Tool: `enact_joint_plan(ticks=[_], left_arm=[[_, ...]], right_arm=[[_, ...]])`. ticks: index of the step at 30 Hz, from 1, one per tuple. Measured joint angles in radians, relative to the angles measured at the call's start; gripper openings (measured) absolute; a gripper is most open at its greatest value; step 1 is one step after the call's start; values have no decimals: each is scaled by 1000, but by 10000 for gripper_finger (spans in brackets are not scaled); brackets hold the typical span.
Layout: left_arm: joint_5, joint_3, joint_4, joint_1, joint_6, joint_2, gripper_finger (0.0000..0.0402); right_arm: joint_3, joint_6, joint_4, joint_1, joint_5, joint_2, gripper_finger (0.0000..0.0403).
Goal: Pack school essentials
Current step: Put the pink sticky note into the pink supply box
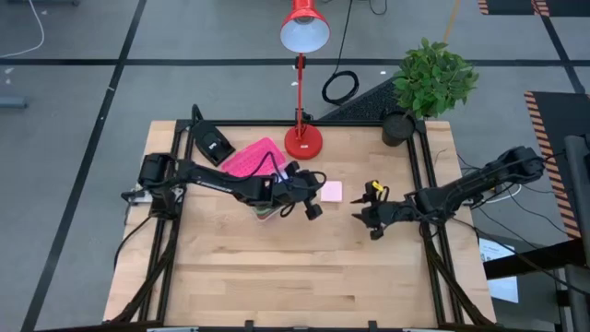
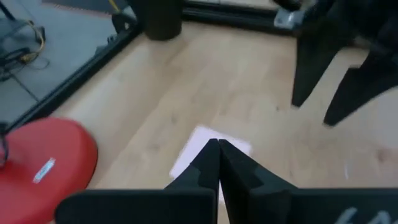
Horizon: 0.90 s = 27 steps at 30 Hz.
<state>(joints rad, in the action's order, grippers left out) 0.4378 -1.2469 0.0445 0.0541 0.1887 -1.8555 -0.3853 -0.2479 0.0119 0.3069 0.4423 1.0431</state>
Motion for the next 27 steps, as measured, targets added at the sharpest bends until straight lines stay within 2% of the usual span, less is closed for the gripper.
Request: enact_joint_plan(ticks=[3, 10, 16, 21, 27], left_arm=[[-24, -17, 13, -9, -21, -32, 6], [-57, -129, -14, -9, -86, -139, 22], [-75, -205, -117, -14, -167, -191, 28], [-80, -211, -149, -27, -184, -189, 26], [-140, -210, -168, -44, -186, -189, 26]], right_arm=[[29, -1, -30, -41, -3, 1, 187], [91, -53, -205, -106, -144, 13, 187], [109, -121, -354, -171, -215, 80, 186], [109, -158, -420, -233, -288, 159, 165], [109, -188, -484, -281, -287, 263, 130]])
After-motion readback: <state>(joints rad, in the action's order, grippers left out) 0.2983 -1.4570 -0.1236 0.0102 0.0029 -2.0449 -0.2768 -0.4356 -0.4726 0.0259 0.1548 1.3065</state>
